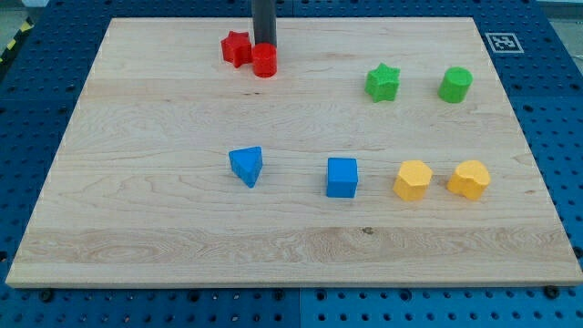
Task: Slide the red circle towards the green star
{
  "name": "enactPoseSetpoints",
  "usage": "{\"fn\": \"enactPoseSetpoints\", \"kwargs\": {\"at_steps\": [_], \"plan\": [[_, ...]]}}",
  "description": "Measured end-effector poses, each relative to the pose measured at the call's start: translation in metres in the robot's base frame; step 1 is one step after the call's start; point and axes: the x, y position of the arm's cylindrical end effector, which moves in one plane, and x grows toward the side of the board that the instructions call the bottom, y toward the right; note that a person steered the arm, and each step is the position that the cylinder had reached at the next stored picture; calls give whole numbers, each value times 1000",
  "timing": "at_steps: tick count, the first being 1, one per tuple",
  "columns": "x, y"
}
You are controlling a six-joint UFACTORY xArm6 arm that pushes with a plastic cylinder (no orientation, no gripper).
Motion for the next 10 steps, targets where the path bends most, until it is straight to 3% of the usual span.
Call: {"fn": "enactPoseSetpoints", "kwargs": {"at_steps": [6,10], "plan": [[69,-36],[81,-45]]}}
